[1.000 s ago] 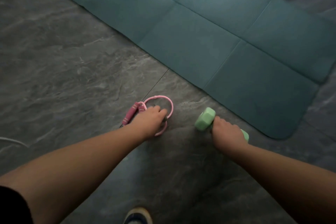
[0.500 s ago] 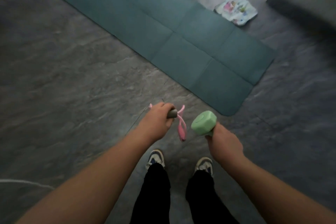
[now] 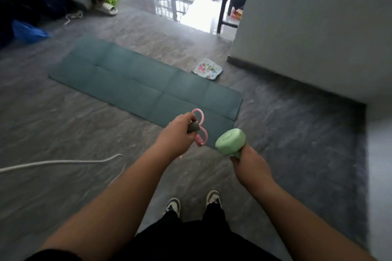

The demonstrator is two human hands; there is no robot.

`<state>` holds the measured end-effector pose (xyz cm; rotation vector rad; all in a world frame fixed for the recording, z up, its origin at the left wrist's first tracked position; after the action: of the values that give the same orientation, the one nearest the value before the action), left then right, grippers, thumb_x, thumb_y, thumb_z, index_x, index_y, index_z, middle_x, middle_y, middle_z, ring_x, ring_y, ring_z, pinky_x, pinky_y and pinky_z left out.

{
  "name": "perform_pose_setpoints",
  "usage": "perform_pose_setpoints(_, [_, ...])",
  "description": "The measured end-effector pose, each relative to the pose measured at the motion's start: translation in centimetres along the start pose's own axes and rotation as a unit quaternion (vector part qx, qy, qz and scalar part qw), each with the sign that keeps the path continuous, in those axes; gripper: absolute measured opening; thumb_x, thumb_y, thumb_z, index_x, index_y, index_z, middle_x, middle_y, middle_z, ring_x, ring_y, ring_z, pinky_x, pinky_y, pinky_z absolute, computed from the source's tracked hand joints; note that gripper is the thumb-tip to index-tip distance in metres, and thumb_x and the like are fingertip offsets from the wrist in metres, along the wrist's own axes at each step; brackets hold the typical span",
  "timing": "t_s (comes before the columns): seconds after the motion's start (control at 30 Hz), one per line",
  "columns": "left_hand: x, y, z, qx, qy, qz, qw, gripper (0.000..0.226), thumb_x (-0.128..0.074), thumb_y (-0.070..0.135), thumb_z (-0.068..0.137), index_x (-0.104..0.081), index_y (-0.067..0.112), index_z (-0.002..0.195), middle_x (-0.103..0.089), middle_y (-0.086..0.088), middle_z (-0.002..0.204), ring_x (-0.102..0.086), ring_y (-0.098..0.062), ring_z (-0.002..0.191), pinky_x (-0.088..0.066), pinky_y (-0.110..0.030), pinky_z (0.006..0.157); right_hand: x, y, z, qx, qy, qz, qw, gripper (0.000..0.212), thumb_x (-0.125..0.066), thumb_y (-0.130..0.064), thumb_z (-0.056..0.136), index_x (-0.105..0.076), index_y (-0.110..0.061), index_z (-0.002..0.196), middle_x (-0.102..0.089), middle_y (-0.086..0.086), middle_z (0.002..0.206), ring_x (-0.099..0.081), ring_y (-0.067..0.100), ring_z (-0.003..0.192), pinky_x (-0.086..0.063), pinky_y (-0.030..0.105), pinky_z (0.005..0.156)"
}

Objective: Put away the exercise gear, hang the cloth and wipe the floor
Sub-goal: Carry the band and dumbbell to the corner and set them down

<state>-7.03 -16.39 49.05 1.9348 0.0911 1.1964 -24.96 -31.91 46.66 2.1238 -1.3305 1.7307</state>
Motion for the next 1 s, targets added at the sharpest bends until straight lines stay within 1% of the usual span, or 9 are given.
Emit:
perform_pose_setpoints(0.07, [-0.5, 2.1, 0.0, -0.025, -0.026, -0.014, 0.999, 0.025, -0.061, 0.019, 0.080, -0.055, 0.027, 0.103, -0.057, 0.003, 0.103, -0.061, -0.019, 0.086, -0.048, -0.033, 0.070, 1.7, 1.0, -1.7, -0.024, 0.031, 0.009, 0.999, 0.037, -0.058, -0.038, 0.087, -0.049, -0.024, 0.121, -0.064, 0.009, 0.114, -0.062, 0.038, 0.102, -0.051, 0.046, 0.082])
perform_pose_setpoints(0.33, [-3.9, 12.0, -2.2, -0.195, -0.121, 0.038, 0.972, 0.020, -0.060, 0.031, 0.085, -0.054, 0.027, 0.104, -0.062, 0.000, 0.103, -0.062, -0.022, 0.088, -0.050, -0.036, 0.072, 5.9, 5.6, -11.7, -0.145, 0.148, 0.045, 0.977, 0.041, -0.060, -0.039, 0.087, -0.049, -0.028, 0.124, -0.065, 0.004, 0.112, -0.064, 0.030, 0.099, -0.053, 0.045, 0.082])
perform_pose_setpoints(0.4, [-5.4, 15.1, -3.1, -0.231, -0.143, 0.056, 0.961, 0.021, -0.061, 0.031, 0.085, -0.055, 0.027, 0.104, -0.061, 0.001, 0.100, -0.060, -0.023, 0.090, -0.048, -0.035, 0.071, 6.7, 7.5, -14.7, -0.173, 0.170, 0.051, 0.969, 0.033, -0.059, -0.038, 0.087, -0.052, -0.027, 0.117, -0.065, 0.001, 0.101, -0.064, 0.026, 0.090, -0.052, 0.040, 0.075])
perform_pose_setpoints(0.47, [-7.5, 18.2, -4.1, -0.256, -0.169, 0.073, 0.949, 0.020, -0.061, 0.032, 0.085, -0.054, 0.028, 0.103, -0.059, 0.005, 0.094, -0.060, -0.022, 0.087, -0.047, -0.034, 0.069, 7.7, 10.0, -17.5, -0.201, 0.197, 0.076, 0.957, 0.019, -0.058, -0.037, 0.085, -0.053, -0.029, 0.101, -0.061, -0.003, 0.085, -0.061, 0.019, 0.076, -0.051, 0.035, 0.067])
perform_pose_setpoints(0.57, [-11.4, 22.7, -6.0, -0.302, -0.203, 0.093, 0.927, 0.019, -0.061, 0.032, 0.083, -0.052, 0.030, 0.101, -0.063, 0.001, 0.093, -0.062, -0.025, 0.085, -0.046, -0.034, 0.067, 8.7, 15.0, -21.7, -0.264, 0.234, 0.112, 0.929, 0.020, -0.057, -0.044, 0.082, -0.055, -0.027, 0.092, -0.062, -0.002, 0.079, -0.062, 0.017, 0.072, -0.055, 0.038, 0.064])
perform_pose_setpoints(0.67, [-16.0, 27.5, -7.8, -0.323, -0.237, 0.109, 0.910, 0.019, -0.059, 0.033, 0.085, -0.052, 0.030, 0.103, -0.063, 0.002, 0.092, -0.061, -0.021, 0.081, -0.042, -0.031, 0.065, 9.7, 20.1, -25.0, -0.297, 0.264, 0.138, 0.907, 0.024, -0.061, -0.036, 0.087, -0.061, -0.014, 0.097, -0.065, 0.006, 0.083, -0.061, 0.021, 0.072, -0.051, 0.034, 0.062])
perform_pose_setpoints(0.77, [-20.8, 32.7, -9.2, -0.338, -0.249, 0.118, 0.900, 0.015, -0.058, 0.031, 0.087, -0.051, 0.029, 0.101, -0.058, 0.006, 0.088, -0.058, -0.018, 0.078, -0.042, -0.031, 0.065, 10.6, 25.3, -27.7, -0.324, 0.274, 0.184, 0.887, 0.024, -0.060, -0.030, 0.093, -0.055, -0.016, 0.112, -0.060, -0.002, 0.091, -0.061, 0.023, 0.083, -0.041, 0.027, 0.066])
perform_pose_setpoints(0.87, [-25.7, 37.1, -10.0, -0.347, -0.251, 0.148, 0.891, 0.017, -0.059, 0.030, 0.088, -0.048, 0.030, 0.101, -0.059, 0.005, 0.088, -0.057, -0.015, 0.075, -0.046, -0.033, 0.065, 12.0, 30.7, -29.9, -0.343, 0.299, 0.184, 0.871, 0.032, -0.058, -0.040, 0.090, -0.056, -0.018, 0.113, -0.065, 0.002, 0.096, -0.063, 0.025, 0.087, -0.052, 0.036, 0.073])
perform_pose_setpoints(1.0, [-31.1, 42.0, -10.9, -0.356, -0.260, 0.148, 0.885, 0.021, -0.063, 0.031, 0.086, -0.046, 0.034, 0.098, -0.061, 0.005, 0.088, -0.059, -0.015, 0.076, -0.052, -0.036, 0.066, 13.7, 36.9, -31.9, -0.377, 0.303, 0.196, 0.853, 0.035, -0.060, -0.041, 0.091, -0.055, -0.017, 0.117, -0.065, 0.007, 0.106, -0.064, 0.029, 0.096, -0.053, 0.042, 0.081])
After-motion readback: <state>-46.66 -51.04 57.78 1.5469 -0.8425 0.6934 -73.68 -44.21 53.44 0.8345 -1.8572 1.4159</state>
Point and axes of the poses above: each hand's wrist, its own z-axis towards the middle knuckle, its own x-axis out of the back of the hand, y = z × x, the point moved 8 cm from there along z, towards the middle knuckle
